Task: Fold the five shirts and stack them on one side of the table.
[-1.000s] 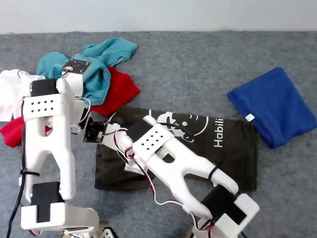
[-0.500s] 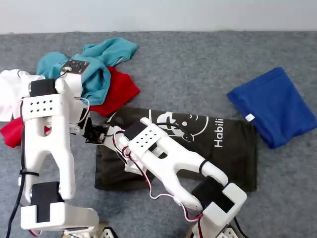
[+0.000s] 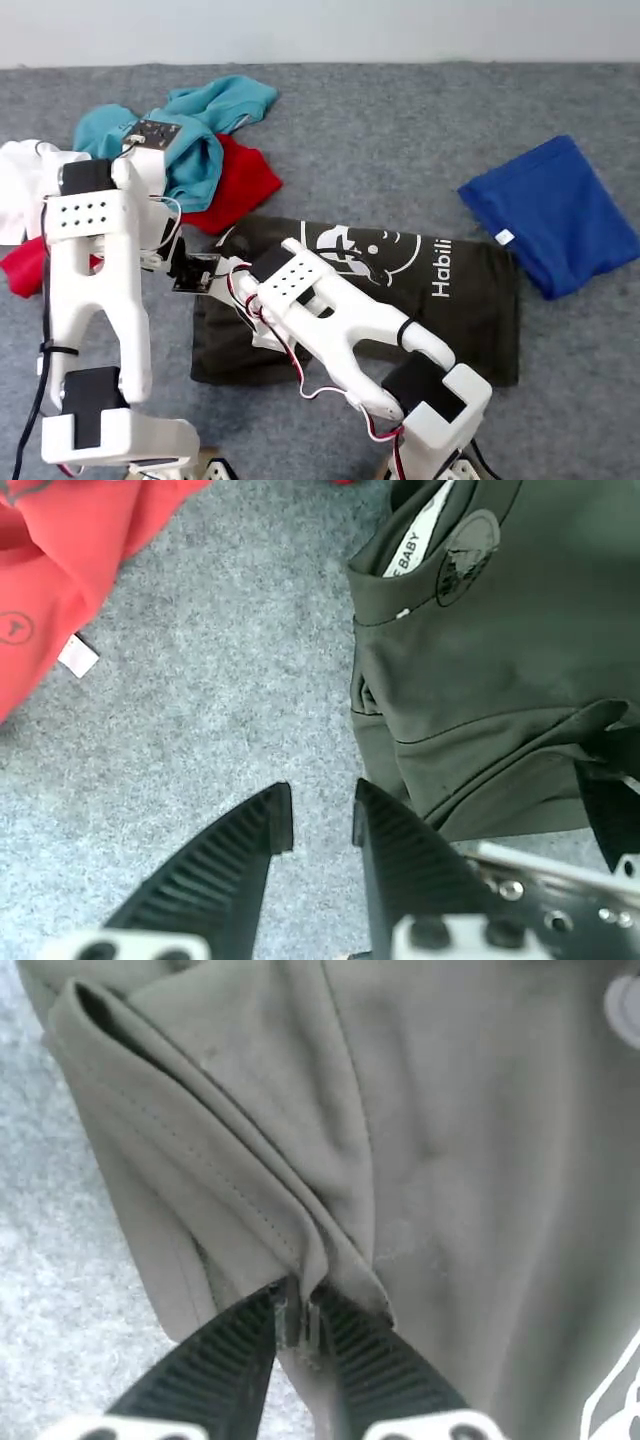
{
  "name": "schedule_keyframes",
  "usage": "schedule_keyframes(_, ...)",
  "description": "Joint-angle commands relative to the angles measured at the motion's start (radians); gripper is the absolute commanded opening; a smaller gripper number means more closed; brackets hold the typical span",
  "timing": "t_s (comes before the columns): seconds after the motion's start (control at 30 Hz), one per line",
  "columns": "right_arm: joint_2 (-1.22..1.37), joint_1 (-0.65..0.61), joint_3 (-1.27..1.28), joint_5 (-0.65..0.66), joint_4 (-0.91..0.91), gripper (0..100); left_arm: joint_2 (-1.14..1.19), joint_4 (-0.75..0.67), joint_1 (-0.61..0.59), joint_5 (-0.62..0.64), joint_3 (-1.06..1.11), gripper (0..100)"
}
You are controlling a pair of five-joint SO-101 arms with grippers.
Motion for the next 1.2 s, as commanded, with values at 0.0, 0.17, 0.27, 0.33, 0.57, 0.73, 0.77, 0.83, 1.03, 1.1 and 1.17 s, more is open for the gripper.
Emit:
schedule_keyframes(0.0, -0.007, 0.001, -0.057, 0.014, -0.005, 1.4, -0.041, -0.006, 0.002, 0.009, -0.002, 11)
schedule_keyframes(0.17, -0.033, 0.016, -0.118, 0.014, 0.019, 1.4, -0.041, -0.006, 0.003, 0.009, -0.002, 11)
schedule_keyframes(0.27, -0.048, 0.065, -0.153, 0.009, 0.021, 1.4, -0.04, -0.006, 0.003, 0.008, -0.002, 11)
schedule_keyframes(0.33, -0.05, 0.108, -0.178, 0.009, 0.018, 1.4, -0.04, -0.006, 0.003, 0.008, -0.002, 11)
schedule_keyframes(0.57, -0.047, 0.22, -0.273, 0.005, 0.012, 1.4, -0.04, -0.006, 0.003, 0.008, -0.002, 11)
schedule_keyframes(0.73, -0.021, 0.248, -0.241, 0.005, -0.021, 1.7, -0.04, -0.006, 0.003, 0.008, -0.002, 11)
schedule_keyframes(0.77, -0.008, 0.252, -0.235, 0.005, -0.022, 1.8, -0.04, -0.006, 0.003, 0.008, -0.002, 11)
schedule_keyframes(0.83, 0.016, 0.255, -0.227, 0.005, -0.022, 1.9, -0.04, -0.006, 0.003, 0.008, -0.001, 11)
schedule_keyframes(1.03, 0.064, 0.257, -0.226, 0.006, -0.013, 1.9, -0.049, -0.014, 0.003, 0.006, 0.041, 11)
schedule_keyframes(1.1, 0.082, 0.257, -0.226, 0.006, -0.013, 2.0, -0.051, -0.014, 0.005, 0.012, 0.024, 11)
schedule_keyframes(1.17, 0.105, 0.257, -0.226, 0.008, -0.013, 2.0, -0.051, -0.012, 0.006, 0.014, 0.016, 11)
